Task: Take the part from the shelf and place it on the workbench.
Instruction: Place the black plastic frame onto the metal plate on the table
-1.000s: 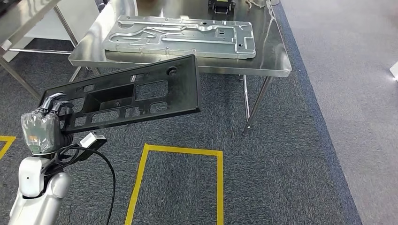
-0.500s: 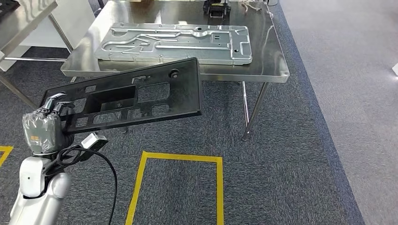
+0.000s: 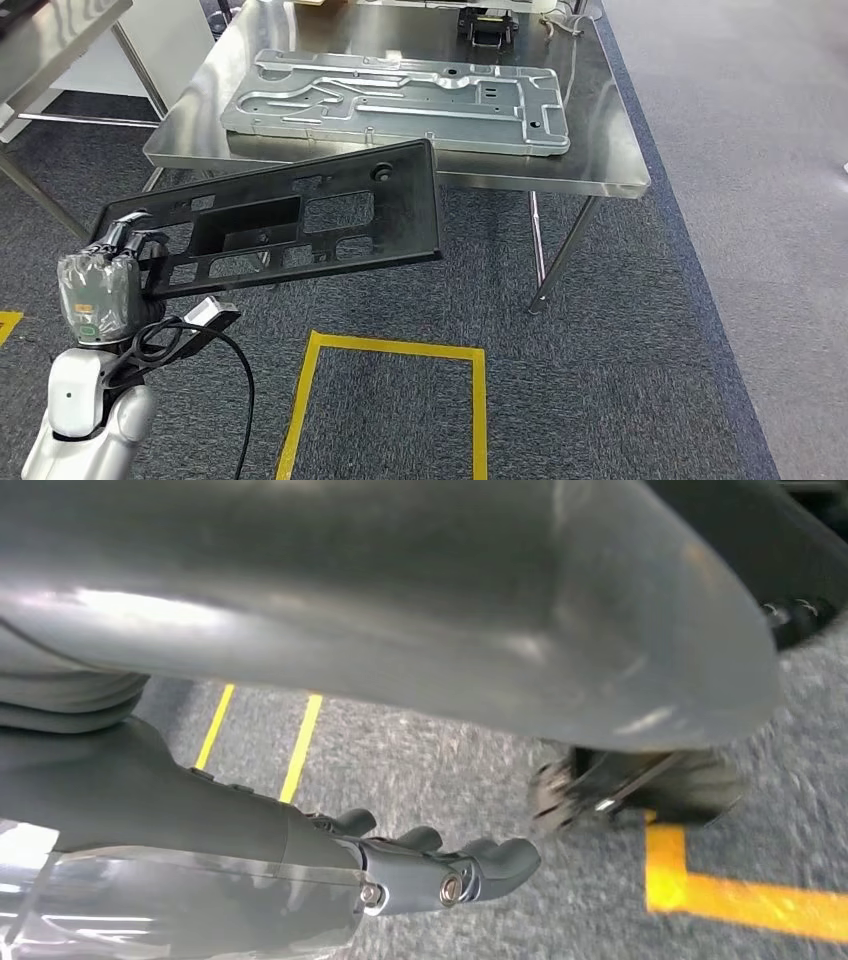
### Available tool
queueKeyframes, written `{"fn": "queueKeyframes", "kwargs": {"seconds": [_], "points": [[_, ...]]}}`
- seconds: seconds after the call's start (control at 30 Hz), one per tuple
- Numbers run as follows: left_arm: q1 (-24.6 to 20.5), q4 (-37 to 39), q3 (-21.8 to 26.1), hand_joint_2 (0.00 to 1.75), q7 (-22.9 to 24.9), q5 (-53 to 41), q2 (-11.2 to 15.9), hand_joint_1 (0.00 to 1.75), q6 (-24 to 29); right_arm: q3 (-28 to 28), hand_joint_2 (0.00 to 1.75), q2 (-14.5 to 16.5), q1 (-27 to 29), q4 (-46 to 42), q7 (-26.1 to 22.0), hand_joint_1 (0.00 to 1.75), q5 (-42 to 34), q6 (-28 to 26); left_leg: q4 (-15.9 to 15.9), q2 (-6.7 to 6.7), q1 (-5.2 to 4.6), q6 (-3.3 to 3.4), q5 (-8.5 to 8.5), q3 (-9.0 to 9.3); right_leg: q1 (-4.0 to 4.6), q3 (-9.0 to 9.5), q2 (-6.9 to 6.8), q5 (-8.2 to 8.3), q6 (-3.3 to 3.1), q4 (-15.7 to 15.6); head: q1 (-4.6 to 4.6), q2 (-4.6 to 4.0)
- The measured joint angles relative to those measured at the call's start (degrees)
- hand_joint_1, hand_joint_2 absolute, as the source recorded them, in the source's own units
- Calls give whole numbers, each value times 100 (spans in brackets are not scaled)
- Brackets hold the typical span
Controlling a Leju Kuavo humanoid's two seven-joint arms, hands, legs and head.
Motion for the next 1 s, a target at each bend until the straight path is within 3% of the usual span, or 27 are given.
{"fn": "queueKeyframes", "kwargs": {"seconds": [0.07, 0.13, 0.23, 0.33, 0.4, 0.43, 0.5, 0.53, 0.6, 0.67, 0.73, 0.8, 0.87, 0.9, 0.93, 1.0], "points": [[8, -28, -16, 175, 4, 1, -1, 175, -2, -1, 0, -29, 3, 1, 0, 0, 0, 0, -21, -12, -16, -33, -80, 80, 77, 150, 20, 315, -147, -530, -2, 0], [14, -44, -22, 175, 14, 1, -8, 175, -5, -2, 0, -48, -1, 1, -1, 0, 0, 2, -14, -20, -16, -95, -80, 152, 104, 215, 34, 325, -216, -686, -1, 0], [16, -78, -32, 175, 37, -6, -1, 175, -7, -2, 0, -36, 4, 2, -9, 0, 0, 8, 232, -8, -7, -184, -116, 142, 41, 448, 20, 352, -262, -837, -1, 0], [10, -100, -44, 175, 114, -22, 6, 175, -14, -2, 0, -32, -7, 0, -36, 0, 2, 22, 1058, 5, 74, -310, -469, -333, -11, 589, 13, 274, -266, -876, -1, 0], [38, -109, -60, 175, 184, -43, 12, 175, -38, -2, 0, -32, -5, 1, -64, 0, 11, 34, 1383, 10, 144, -397, -610, -650, -47, 661, 18, 191, -219, -867, -1, 0], [48, -117, -72, 175, 212, -50, 19, 175, -54, -2, 0, -31, 0, 1, -74, 0, 19, 37, 1284, 14, 177, -438, -509, -689, -71, 708, 19, 142, -186, -856, -1, 0], [63, -145, -97, 175, 260, -70, 43, 175, -84, -2, 0, -30, 9, 2, -80, 0, 49, 39, 648, 33, 235, -512, -9, -549, -121, 814, 17, 26, -103, -821, 0, 0], [78, -162, -106, 175, 286, -79, 57, 175, -95, -2, 0, -29, 9, 2, -79, 0, 67, 39, 345, 48, 239, -529, 160, -481, -140, 858, 19, -27, -60, -799, 0, 0], [141, -229, -114, 175, 339, -91, 98, 175, -105, 2, 0, -24, -4, 2, -75, 0, 103, 35, 76, 75, 209, -456, 278, -423, -142, 897, 23, -101, 31, -781, 0, 0], [221, -319, -115, 175, 371, -90, 150, 175, -117, 4, 0, -13, -11, 2, -73, 0, 126, 22, 79, 66, 183, -314, 259, -398, -134, 921, 21, -123, 113, -761, -1, 0], [257, -387, -114, 175, 367, -79, 189, 175, -141, 4, 0, -5, -9, 2, -74, 0, 129, 7, 58, 42, 191, -218, 246, -326, -146, 873, 8, -154, 161, -569, 1, 0], [231, -413, -114, 175, 347, -56, 208, 175, -167, 3, 0, 3, -19, 2, -78, 0, 115, 0, 45, 32, 184, -141, 197, -259, -148, 544, 2, -324, 178, 2, 2, 0], [186, -407, -115, 175, 330, -42, 211, 175, -184, 2, 0, 14, -26, 3, -79, 0, 94, 3, 46, 24, 159, -94, 126, -200, -138, 33, 3, -587, 179, 702, 1, 0], [170, -399, -115, 175, 323, -41, 212, 175, -188, 2, 0, 19, -27, 4, -79, 0, 86, 5, 46, 18, 143, -87, 84, -156, -134, -159, 3, -637, 172, 889, 1, 0], [156, -390, -115, 175, 317, -41, 213, 175, -190, 2, 0, 23, -23, 4, -77, 0, 82, 5, 46, 11, 127, -85, 37, -98, -125, -259, 3, -572, 155, 883, 1, 0], [138, -377, -115, 175, 309, -40, 216, 175, -188, 2, 0, 28, -13, 4, -72, 0, 78, 4, 42, 2, 97, -92, -75, 50, -76, -186, 4, -89, 59, 332, 2, 0]]}}
